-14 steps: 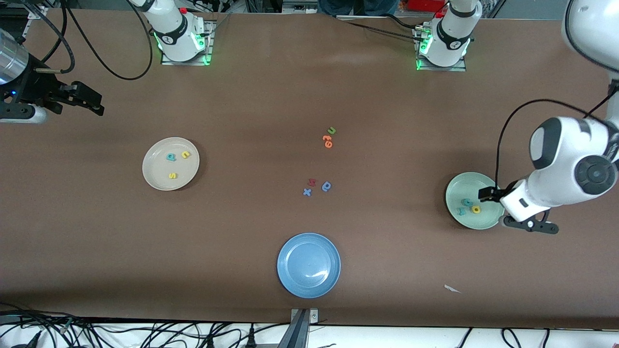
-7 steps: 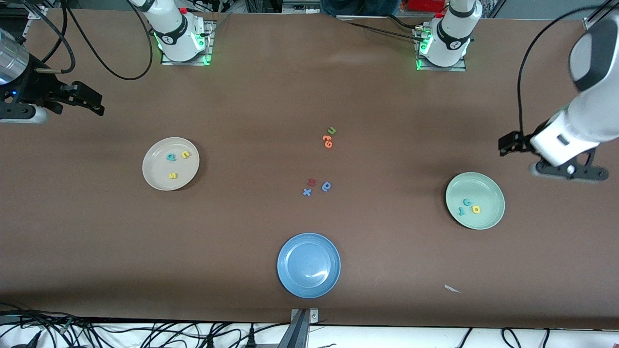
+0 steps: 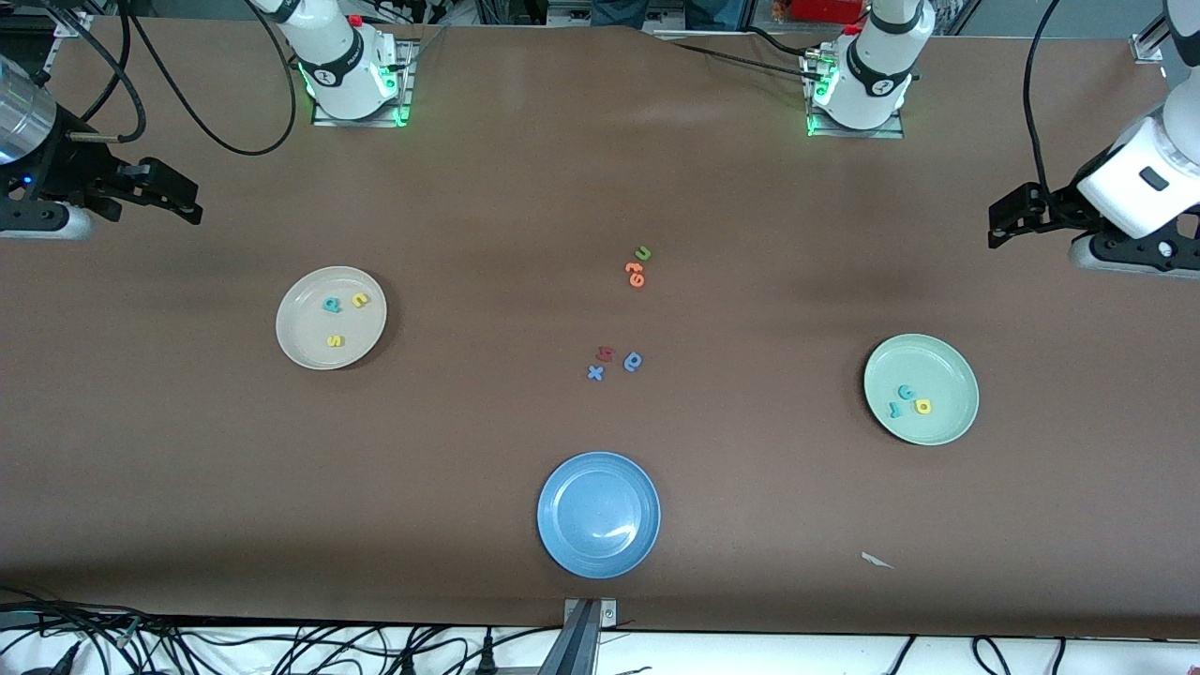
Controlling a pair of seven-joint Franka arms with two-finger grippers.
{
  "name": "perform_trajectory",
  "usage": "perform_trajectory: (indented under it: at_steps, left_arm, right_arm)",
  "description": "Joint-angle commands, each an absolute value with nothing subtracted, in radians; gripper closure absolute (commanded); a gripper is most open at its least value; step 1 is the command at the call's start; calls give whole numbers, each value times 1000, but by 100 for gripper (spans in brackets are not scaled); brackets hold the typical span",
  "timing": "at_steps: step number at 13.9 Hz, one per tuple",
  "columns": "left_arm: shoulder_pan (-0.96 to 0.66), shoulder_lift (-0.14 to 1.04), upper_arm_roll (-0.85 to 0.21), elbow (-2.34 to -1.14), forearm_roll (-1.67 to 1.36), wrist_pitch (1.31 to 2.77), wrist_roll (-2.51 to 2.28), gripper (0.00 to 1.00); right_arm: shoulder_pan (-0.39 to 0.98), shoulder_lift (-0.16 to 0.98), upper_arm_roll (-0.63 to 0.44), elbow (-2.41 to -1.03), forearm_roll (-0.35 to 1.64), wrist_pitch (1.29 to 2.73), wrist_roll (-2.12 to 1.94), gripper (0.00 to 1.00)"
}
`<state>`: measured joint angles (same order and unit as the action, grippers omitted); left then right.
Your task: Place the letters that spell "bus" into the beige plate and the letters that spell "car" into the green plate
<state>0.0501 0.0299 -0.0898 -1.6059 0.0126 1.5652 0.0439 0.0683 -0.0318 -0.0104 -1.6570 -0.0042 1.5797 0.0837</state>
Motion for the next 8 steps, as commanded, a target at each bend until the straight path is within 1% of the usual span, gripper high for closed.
perform_trajectory:
  at_steps: [1, 8]
  left_arm:
    - [34, 21, -66, -1603, -12, 1548, 49, 0]
    - [28, 15, -72, -1601, -11, 1545, 51, 0]
  right_arm:
    - [69, -48, -6, -1667, -18, 1583, 89, 0]
    - [67, -41, -6, -1660, -17, 1580, 87, 0]
